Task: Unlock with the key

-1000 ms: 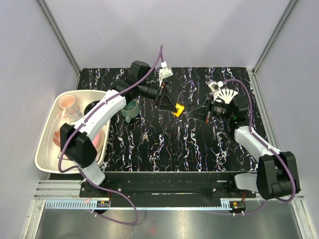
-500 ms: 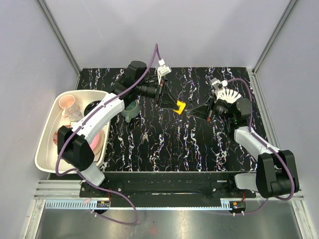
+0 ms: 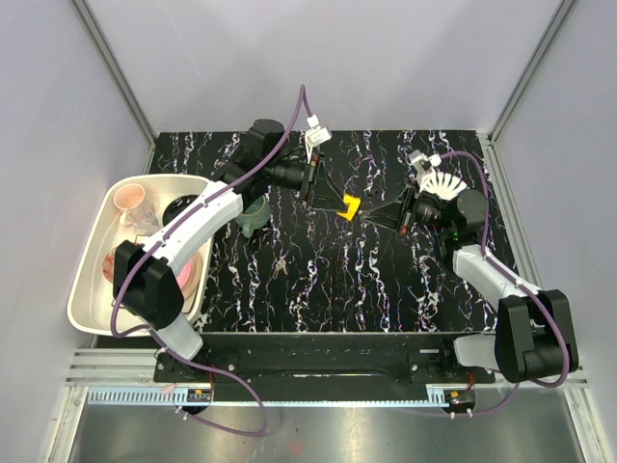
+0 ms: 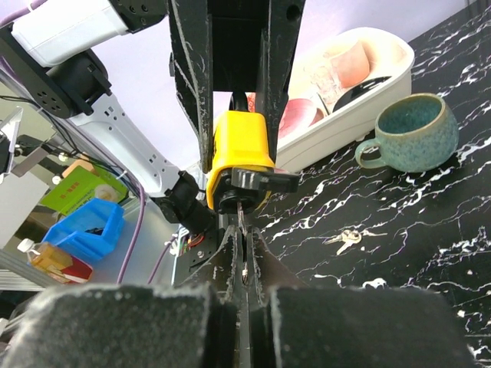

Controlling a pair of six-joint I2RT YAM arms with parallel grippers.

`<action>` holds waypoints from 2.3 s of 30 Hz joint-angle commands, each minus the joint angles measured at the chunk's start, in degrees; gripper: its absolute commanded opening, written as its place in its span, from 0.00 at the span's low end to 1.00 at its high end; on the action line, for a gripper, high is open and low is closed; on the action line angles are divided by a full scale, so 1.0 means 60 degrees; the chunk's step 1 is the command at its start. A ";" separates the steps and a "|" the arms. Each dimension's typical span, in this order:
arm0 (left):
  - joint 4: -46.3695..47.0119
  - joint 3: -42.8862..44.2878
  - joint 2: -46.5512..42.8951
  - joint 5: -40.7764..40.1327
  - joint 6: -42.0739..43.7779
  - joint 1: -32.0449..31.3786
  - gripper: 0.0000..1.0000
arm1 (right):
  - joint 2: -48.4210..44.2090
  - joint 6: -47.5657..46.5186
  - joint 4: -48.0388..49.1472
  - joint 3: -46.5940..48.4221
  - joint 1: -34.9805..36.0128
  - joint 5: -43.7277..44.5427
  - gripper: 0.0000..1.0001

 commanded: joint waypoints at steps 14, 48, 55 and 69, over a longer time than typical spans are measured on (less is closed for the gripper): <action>-0.0321 0.0319 0.0246 -0.0472 0.0601 -0.0560 0.00 | 0.0129 0.0359 0.1057 0.0783 0.0438 0.0490 0.00; -0.2231 -0.0174 -0.1629 -0.0385 0.5369 -0.1208 0.00 | 0.1170 0.2870 0.4118 0.1179 0.0441 -0.2569 0.42; 0.0335 -0.1188 -0.1469 -0.0837 0.2011 -0.0180 0.00 | 0.0891 0.2205 0.4659 0.0710 -0.0322 -0.3962 0.58; 0.0292 -0.0923 -0.0339 -0.2215 -0.0027 0.0099 0.00 | 0.0105 0.2636 0.0981 0.1720 -0.1495 -0.1565 0.68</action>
